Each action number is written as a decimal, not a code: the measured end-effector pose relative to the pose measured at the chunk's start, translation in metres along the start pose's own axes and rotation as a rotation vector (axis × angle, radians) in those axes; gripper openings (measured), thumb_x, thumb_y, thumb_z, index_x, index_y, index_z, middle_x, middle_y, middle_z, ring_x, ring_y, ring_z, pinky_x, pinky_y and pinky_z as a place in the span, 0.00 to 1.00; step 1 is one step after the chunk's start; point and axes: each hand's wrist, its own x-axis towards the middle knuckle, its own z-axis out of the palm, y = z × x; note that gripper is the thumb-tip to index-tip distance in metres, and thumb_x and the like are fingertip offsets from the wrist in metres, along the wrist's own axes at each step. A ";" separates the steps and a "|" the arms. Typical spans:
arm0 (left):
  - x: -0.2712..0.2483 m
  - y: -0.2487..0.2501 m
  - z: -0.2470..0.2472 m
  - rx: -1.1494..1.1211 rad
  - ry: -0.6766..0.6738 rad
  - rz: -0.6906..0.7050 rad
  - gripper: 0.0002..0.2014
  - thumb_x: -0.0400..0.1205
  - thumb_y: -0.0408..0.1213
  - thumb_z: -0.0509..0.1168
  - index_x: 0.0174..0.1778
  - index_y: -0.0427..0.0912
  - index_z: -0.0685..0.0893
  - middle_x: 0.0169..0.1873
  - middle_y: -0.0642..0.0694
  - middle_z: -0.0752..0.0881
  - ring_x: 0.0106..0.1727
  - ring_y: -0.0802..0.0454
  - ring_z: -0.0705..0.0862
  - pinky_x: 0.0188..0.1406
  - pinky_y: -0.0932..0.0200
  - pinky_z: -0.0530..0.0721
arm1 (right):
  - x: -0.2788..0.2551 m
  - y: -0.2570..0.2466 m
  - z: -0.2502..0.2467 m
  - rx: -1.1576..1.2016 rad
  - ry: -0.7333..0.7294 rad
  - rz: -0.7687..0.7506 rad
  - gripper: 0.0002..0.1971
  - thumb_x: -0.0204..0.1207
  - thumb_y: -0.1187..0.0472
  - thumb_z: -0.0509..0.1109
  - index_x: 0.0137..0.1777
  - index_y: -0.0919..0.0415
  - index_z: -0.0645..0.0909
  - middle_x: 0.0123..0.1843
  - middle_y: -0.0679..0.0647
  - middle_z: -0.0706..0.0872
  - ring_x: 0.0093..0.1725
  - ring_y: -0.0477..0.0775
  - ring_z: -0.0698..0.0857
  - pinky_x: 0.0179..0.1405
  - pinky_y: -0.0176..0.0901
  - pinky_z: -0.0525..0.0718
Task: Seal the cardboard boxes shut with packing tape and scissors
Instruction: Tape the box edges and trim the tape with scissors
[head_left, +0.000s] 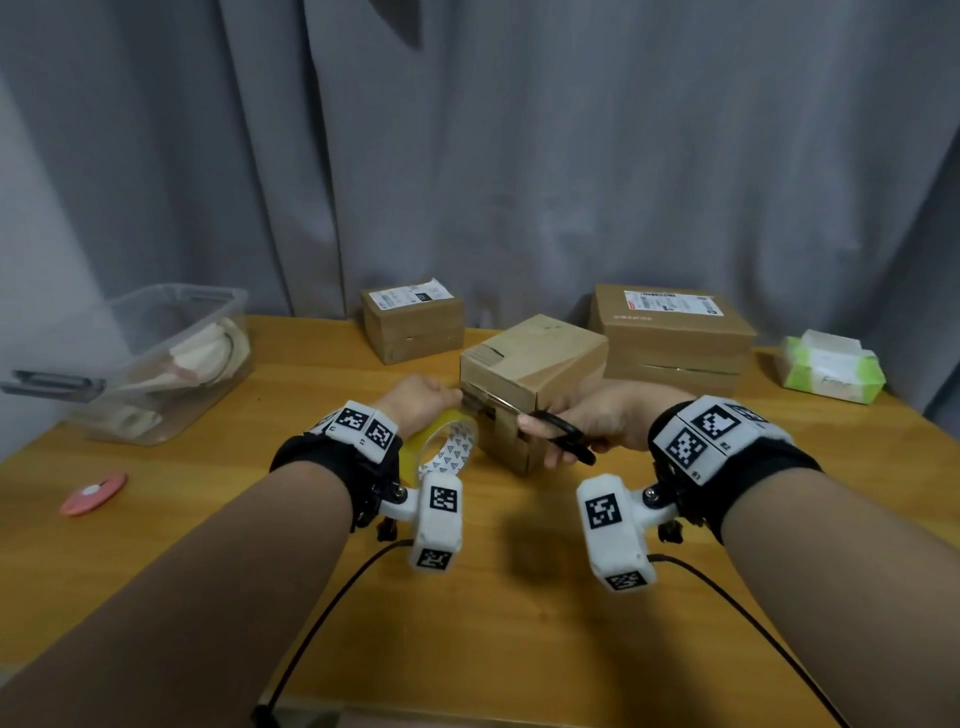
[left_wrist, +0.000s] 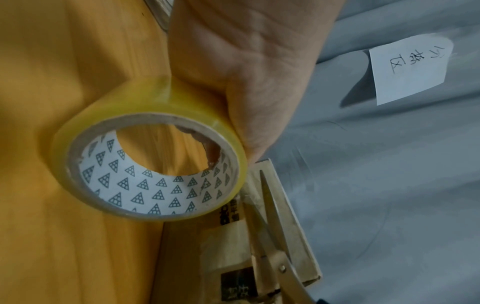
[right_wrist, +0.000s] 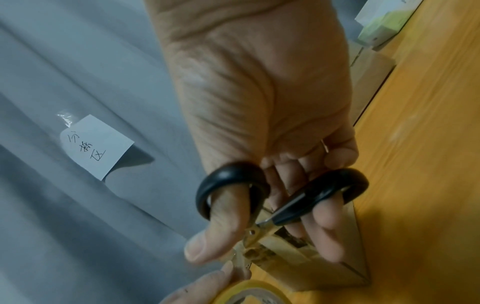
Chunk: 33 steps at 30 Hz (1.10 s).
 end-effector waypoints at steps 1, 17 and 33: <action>0.000 0.000 0.000 -0.011 -0.004 -0.005 0.12 0.84 0.41 0.64 0.53 0.36 0.84 0.50 0.40 0.86 0.54 0.45 0.83 0.62 0.52 0.78 | 0.001 0.000 0.000 0.004 0.000 -0.002 0.29 0.75 0.39 0.67 0.62 0.65 0.81 0.41 0.53 0.89 0.31 0.43 0.80 0.28 0.35 0.67; 0.001 0.001 0.004 -0.217 0.085 -0.042 0.04 0.79 0.35 0.68 0.38 0.42 0.84 0.42 0.39 0.87 0.49 0.41 0.85 0.60 0.46 0.82 | 0.027 0.021 0.013 0.224 0.038 -0.157 0.45 0.55 0.34 0.74 0.57 0.77 0.82 0.26 0.53 0.80 0.23 0.47 0.75 0.27 0.37 0.69; -0.005 0.006 0.011 -0.211 0.108 -0.082 0.08 0.79 0.36 0.64 0.50 0.39 0.85 0.52 0.36 0.87 0.57 0.37 0.84 0.63 0.42 0.81 | 0.030 0.025 0.010 0.067 0.105 -0.175 0.44 0.52 0.34 0.76 0.51 0.78 0.83 0.21 0.52 0.79 0.18 0.46 0.74 0.26 0.35 0.74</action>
